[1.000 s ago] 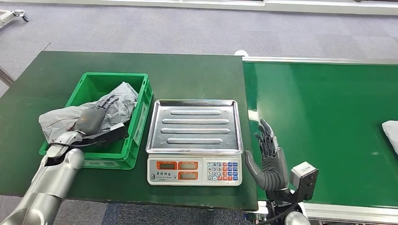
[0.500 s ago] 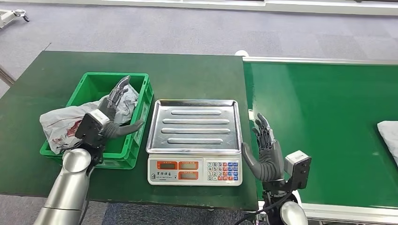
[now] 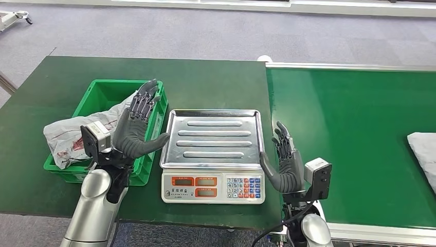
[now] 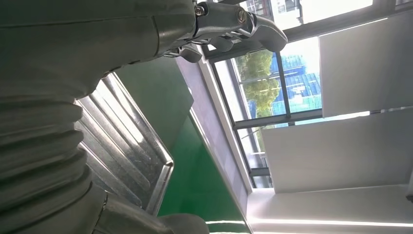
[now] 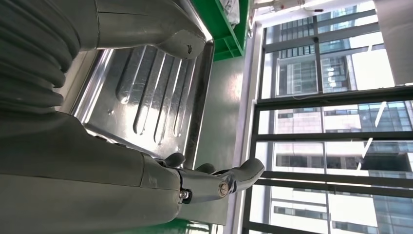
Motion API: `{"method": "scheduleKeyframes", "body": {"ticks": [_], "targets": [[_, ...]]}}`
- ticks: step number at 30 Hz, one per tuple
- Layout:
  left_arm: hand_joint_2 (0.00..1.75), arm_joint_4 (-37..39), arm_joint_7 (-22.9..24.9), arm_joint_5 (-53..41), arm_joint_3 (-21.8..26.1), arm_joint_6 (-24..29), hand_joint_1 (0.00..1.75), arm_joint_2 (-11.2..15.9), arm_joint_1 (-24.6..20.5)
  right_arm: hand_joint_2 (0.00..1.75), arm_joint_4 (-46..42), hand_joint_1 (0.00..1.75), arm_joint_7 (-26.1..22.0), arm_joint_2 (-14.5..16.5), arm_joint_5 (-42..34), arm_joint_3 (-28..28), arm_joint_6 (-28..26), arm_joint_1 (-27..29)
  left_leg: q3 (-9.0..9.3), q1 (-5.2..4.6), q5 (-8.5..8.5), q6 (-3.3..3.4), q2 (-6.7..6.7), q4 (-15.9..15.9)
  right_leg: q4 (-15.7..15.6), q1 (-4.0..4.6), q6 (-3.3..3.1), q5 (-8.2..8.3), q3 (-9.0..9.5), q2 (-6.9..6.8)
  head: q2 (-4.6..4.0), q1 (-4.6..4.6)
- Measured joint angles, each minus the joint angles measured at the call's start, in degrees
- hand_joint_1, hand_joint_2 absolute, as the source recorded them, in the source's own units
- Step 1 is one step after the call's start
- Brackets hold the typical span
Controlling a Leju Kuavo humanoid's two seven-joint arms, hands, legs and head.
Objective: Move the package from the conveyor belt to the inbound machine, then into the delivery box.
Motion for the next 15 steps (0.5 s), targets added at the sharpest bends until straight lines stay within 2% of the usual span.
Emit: {"method": "scheduleKeyframes", "body": {"ticks": [7,11,15], "targets": [[1.75,-0.16,-0.2,0.4,-0.27,-0.13,0.0,-0.78,0.29,1.75,0.74,0.0,-0.03,0.17,-0.02,0.0,-0.02,-0.18,-0.01,-0.01,0.0,0.01,-0.01,0.01,0.0,-0.03,0.0,0.0,0.0,0.0,0.0,0.0],[1.75,0.88,-0.44,0.7,-2.81,0.68,0.0,-4.63,1.92,1.75,2.47,0.0,-0.07,0.8,-0.46,0.32,-0.43,-1.42,-0.02,-0.02,-0.04,0.06,-0.06,0.01,-0.01,-0.11,0.03,-0.02,0.01,-0.02,0.0,0.01],[1.75,4.1,0.95,1.53,-5.71,5.84,0.0,-8.31,3.31,1.75,5.63,0.0,1.06,1.92,0.67,1.71,-1.77,-3.44,-0.01,-0.04,-0.06,0.09,-0.01,0.01,-0.01,-0.16,0.04,-0.01,0.0,-0.01,0.0,0.01]]}}
